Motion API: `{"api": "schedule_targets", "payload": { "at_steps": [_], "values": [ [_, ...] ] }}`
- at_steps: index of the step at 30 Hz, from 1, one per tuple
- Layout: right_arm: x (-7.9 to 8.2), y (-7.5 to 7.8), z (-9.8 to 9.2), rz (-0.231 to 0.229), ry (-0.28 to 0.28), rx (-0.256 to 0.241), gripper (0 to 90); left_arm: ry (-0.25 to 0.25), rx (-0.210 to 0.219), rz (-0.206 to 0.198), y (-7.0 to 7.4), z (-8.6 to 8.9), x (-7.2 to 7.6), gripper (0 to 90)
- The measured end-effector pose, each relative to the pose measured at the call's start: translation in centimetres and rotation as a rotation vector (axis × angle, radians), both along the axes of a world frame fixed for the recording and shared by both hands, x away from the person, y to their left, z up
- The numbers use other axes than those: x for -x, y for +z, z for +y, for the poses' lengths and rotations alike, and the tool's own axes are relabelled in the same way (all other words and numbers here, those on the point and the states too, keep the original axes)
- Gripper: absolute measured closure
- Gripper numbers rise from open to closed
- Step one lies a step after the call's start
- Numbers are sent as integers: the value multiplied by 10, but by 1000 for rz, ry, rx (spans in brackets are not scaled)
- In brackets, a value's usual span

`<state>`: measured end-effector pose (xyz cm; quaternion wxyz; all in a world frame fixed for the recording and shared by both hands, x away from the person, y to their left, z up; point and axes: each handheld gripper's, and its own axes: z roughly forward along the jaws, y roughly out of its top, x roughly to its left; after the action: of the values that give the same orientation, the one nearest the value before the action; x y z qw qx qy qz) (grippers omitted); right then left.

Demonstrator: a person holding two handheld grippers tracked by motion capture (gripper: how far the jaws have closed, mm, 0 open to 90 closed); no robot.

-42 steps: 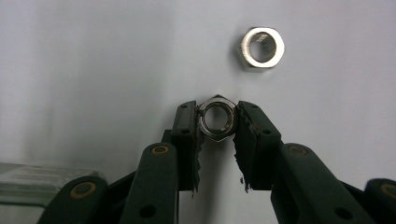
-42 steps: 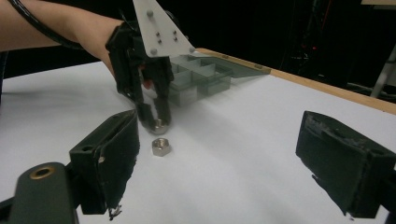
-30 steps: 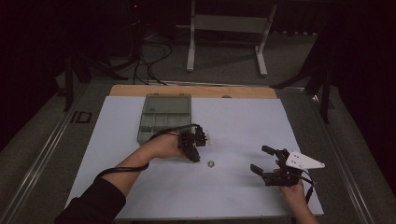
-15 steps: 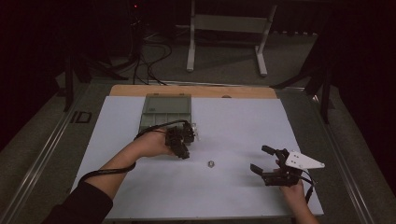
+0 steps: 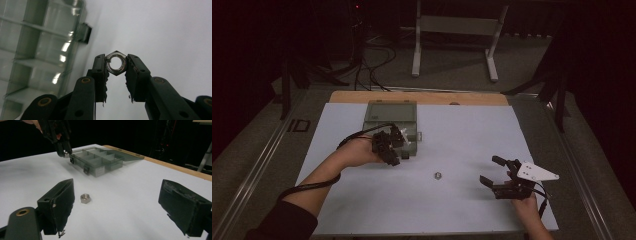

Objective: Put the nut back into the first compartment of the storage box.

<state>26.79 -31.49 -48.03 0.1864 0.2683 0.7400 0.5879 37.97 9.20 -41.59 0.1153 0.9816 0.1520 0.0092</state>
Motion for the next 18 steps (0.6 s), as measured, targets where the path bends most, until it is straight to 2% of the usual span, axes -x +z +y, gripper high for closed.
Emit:
{"api": "schedule_targets", "payload": {
  "at_steps": [1,3,4,5,7,8,9,10,11,12,13,14,15,17,18],
  "values": [
    [0,0,0,0,-1,0,135,11,-2,-18,2,3,-1,713],
    [0,0,0,0,0,1,134,27,4,-6,3,6,-2,713],
    [0,0,0,0,0,0,134,46,-2,-20,6,12,-5,713],
    [0,0,0,-1,0,2,135,54,-2,-7,7,16,-8,713],
    [0,0,0,0,0,1,135,84,0,-26,10,23,-12,713],
    [0,0,0,-1,-1,1,135,94,0,-17,11,26,-14,713],
    [0,0,0,0,0,-1,135,114,-1,-37,12,29,-15,713],
    [0,0,0,0,-1,1,135,137,1,-28,13,33,-18,713],
    [0,0,0,-1,-1,2,135,143,-2,-36,14,36,-20,713],
    [0,0,0,0,0,1,135,175,-2,-48,15,38,-22,713],
    [0,0,0,0,0,2,135,188,-10,-43,15,41,-25,713],
    [0,0,0,0,-1,2,135,205,-12,-58,15,44,-27,713],
    [0,0,0,0,-1,2,135,205,-12,-58,15,44,-27,713],
    [0,0,0,-2,-1,2,135,278,-11,-77,15,51,-34,713],
    [0,0,0,-3,0,2,135,294,-14,-72,15,54,-37,713]
  ]
}}
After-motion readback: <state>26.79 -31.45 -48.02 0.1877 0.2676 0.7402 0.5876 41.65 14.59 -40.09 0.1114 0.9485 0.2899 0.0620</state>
